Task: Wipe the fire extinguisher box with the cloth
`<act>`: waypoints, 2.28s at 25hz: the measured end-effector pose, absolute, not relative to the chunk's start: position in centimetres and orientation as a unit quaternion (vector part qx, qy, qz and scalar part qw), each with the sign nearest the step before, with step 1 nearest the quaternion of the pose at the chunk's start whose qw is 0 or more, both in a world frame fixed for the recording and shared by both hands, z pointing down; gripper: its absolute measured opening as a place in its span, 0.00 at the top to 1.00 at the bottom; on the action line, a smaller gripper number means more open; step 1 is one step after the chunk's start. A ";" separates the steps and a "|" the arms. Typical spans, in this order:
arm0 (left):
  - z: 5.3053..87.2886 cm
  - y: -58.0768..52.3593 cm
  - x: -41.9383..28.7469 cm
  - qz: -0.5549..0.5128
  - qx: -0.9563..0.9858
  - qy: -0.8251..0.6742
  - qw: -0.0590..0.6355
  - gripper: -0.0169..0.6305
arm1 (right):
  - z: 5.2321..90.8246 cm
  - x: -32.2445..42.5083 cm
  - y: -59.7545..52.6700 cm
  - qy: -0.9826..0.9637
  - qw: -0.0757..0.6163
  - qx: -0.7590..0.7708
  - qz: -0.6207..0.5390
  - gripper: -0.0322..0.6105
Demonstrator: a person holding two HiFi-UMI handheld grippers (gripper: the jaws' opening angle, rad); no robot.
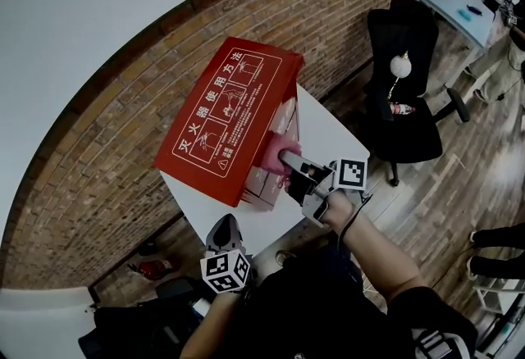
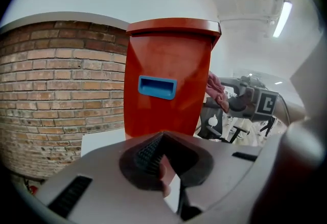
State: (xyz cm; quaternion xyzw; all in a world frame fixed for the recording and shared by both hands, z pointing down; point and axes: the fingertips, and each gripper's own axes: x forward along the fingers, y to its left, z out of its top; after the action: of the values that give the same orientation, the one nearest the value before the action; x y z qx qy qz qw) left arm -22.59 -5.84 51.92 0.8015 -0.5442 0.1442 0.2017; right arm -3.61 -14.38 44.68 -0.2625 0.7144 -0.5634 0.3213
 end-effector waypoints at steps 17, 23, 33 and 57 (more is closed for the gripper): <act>52.8 -6.4 -23.8 0.154 0.783 -0.565 0.212 0.93 | 51.3 -3.4 -14.6 0.690 0.299 -0.296 -0.589 0.78; 53.4 -6.0 -24.2 0.163 0.780 -0.564 0.217 0.93 | 53.7 -3.3 -14.6 0.685 0.278 -0.315 -0.596 0.78; 54.3 -5.1 -24.3 0.177 0.778 -0.560 0.223 0.93 | 57.0 -3.5 -14.7 0.668 0.262 -0.328 -0.615 0.78; 55.0 -5.0 -23.5 0.176 0.787 -0.546 0.226 0.93 | 62.3 -3.3 -14.7 0.668 0.229 -0.358 -0.611 0.78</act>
State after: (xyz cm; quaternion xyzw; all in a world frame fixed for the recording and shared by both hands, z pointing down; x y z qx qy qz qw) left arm -23.52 -4.97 54.99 0.7874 -0.5456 0.1764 0.2265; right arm -3.29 -14.69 62.31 -0.3575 0.6682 -0.6108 0.2294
